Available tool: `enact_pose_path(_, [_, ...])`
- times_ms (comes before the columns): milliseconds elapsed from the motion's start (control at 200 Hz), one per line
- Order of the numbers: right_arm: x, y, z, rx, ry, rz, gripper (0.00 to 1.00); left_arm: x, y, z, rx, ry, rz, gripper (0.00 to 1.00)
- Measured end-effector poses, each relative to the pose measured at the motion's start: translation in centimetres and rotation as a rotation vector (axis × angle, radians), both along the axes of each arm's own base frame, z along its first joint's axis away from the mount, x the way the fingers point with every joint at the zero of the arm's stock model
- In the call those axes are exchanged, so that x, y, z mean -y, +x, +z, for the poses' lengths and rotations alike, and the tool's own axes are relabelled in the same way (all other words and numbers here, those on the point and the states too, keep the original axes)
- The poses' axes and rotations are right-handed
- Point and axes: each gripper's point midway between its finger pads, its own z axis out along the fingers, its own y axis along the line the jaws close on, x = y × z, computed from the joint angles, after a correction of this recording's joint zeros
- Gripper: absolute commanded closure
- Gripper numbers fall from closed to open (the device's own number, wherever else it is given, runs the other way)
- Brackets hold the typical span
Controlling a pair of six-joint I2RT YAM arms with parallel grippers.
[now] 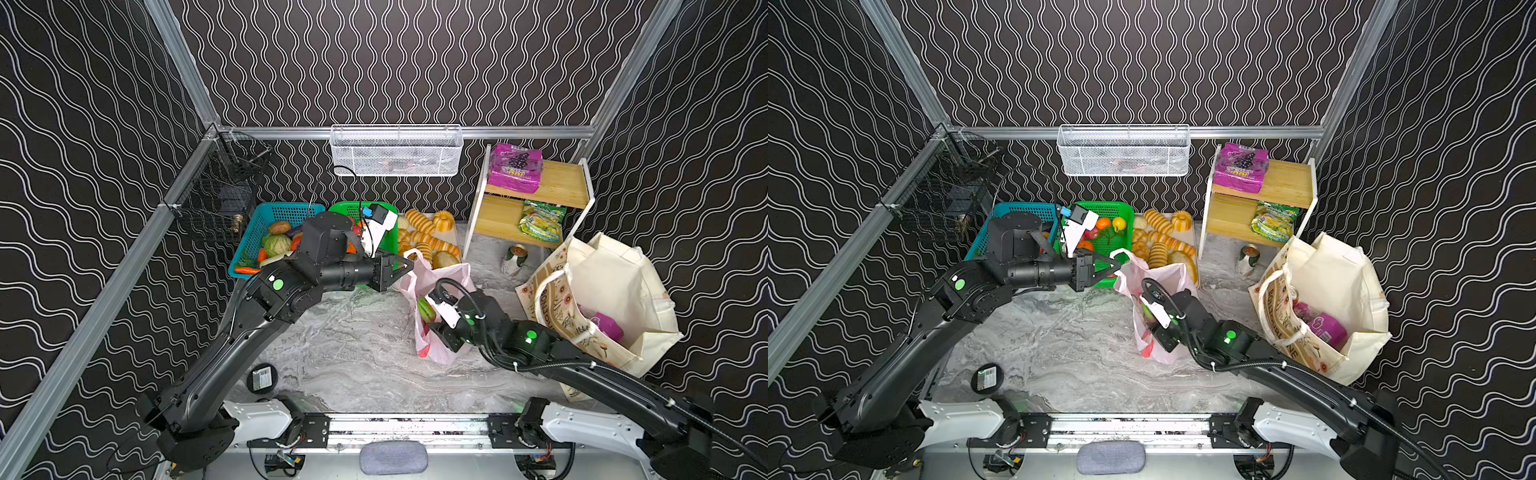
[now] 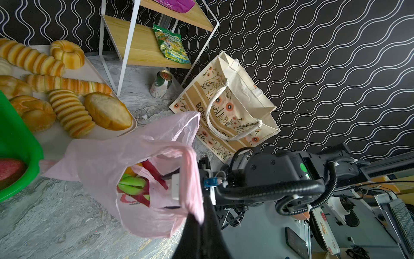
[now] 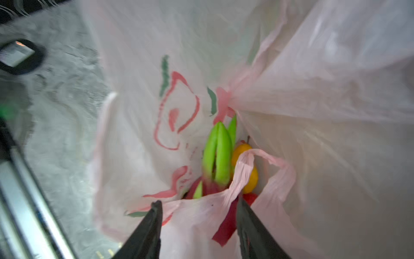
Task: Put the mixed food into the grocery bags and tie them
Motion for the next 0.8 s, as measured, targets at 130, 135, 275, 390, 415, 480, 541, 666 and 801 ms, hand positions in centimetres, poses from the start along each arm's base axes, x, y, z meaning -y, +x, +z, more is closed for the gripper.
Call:
enact_pose_path(130, [0.5, 1.4, -3.0, -0.043, -0.116, -0.091, 0.50, -0.4, 0.2, 0.3, 0.013, 0.000, 0.024, 1.00])
enact_pose_path(135, [0.5, 1.5, -3.1, -0.043, -0.118, -0.094, 0.50, -0.4, 0.2, 0.3, 0.014, -0.001, 0.024, 1.00])
enact_pose_path(275, [1.3, 2.4, -4.4, -0.067, -0.146, -0.207, 0.53, -0.6, 0.1, 0.7, 0.023, -0.005, 0.032, 1.00])
enact_pose_path(390, [1.6, 2.3, -5.4, -0.095, -0.138, -0.248, 0.84, -0.8, 0.3, 0.7, 0.030, -0.002, 0.048, 1.00])
enact_pose_path(415, [1.7, 2.2, -5.6, -0.103, -0.137, -0.257, 0.88, -0.9, 0.3, 0.8, 0.032, -0.001, 0.052, 1.00])
enact_pose_path(480, [1.9, 2.0, -5.6, -0.116, -0.125, -0.276, 0.95, -1.3, 0.5, 0.8, 0.038, 0.006, 0.077, 1.00])
enact_pose_path(541, [2.2, 1.8, -4.7, -0.105, -0.095, -0.283, 1.00, -1.8, 0.5, 1.1, 0.050, 0.005, 0.098, 1.00])
enact_pose_path(666, [3.2, 1.3, -1.5, -0.050, 0.016, -0.296, 1.00, -3.3, 0.4, 2.2, 0.090, -0.003, 0.160, 1.00])
enact_pose_path(801, [4.4, 1.1, 1.9, 0.015, 0.111, -0.289, 1.00, -5.3, 0.1, 3.7, 0.141, -0.021, 0.235, 1.00])
